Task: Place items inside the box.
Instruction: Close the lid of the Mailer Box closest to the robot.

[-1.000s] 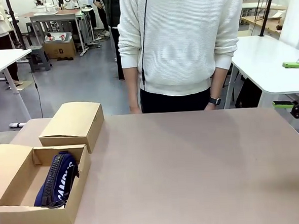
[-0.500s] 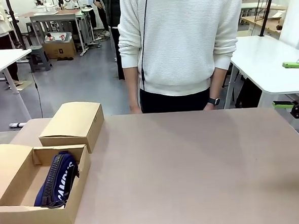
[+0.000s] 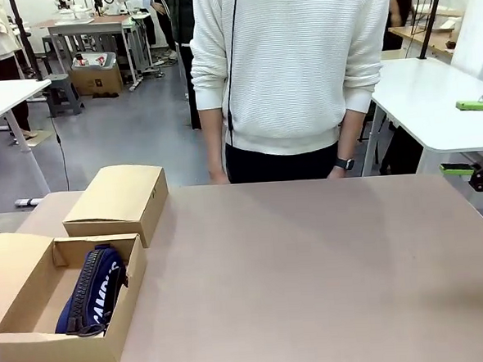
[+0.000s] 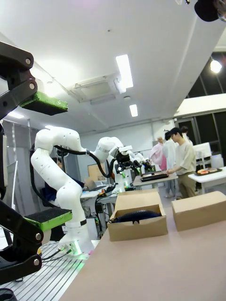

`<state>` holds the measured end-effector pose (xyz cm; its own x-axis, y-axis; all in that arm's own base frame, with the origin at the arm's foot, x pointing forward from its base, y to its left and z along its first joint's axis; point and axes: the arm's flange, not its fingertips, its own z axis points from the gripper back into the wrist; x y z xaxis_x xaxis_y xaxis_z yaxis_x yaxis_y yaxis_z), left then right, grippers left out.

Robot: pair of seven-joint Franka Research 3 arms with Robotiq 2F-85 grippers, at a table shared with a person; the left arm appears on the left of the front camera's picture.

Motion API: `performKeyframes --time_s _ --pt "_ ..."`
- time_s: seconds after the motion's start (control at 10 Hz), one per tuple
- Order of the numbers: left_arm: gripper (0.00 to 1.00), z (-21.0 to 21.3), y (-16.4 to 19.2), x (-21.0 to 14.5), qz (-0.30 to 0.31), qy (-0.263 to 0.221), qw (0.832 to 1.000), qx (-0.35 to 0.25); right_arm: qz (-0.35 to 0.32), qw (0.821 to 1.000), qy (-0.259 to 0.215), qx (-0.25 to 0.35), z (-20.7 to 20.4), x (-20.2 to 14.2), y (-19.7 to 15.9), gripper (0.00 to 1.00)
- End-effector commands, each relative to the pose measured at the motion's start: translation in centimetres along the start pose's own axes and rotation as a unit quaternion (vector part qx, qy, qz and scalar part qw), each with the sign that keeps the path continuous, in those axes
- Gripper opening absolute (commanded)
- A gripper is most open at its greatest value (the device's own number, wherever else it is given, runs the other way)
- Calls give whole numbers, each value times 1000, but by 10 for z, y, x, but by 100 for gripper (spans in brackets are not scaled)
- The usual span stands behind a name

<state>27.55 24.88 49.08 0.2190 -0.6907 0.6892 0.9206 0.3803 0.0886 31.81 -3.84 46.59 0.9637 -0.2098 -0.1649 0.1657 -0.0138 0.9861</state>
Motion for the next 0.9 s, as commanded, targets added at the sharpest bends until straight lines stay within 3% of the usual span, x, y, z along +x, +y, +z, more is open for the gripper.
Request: performKeyframes --time_s 0.0,0.3,0.6,0.8 --pt "100 19 16 -52 8 58 998 -18 -10 1000 2 8 1 -2 5 100" --pt "100 29 43 -92 39 51 998 -29 -10 1000 2 8 1 -2 5 100" --pt "100 -19 59 -117 56 79 994 -51 -10 1000 2 8 1 -2 5 100" --pt "100 -47 55 -137 65 55 993 -81 -10 1000 2 8 1 -2 5 100"
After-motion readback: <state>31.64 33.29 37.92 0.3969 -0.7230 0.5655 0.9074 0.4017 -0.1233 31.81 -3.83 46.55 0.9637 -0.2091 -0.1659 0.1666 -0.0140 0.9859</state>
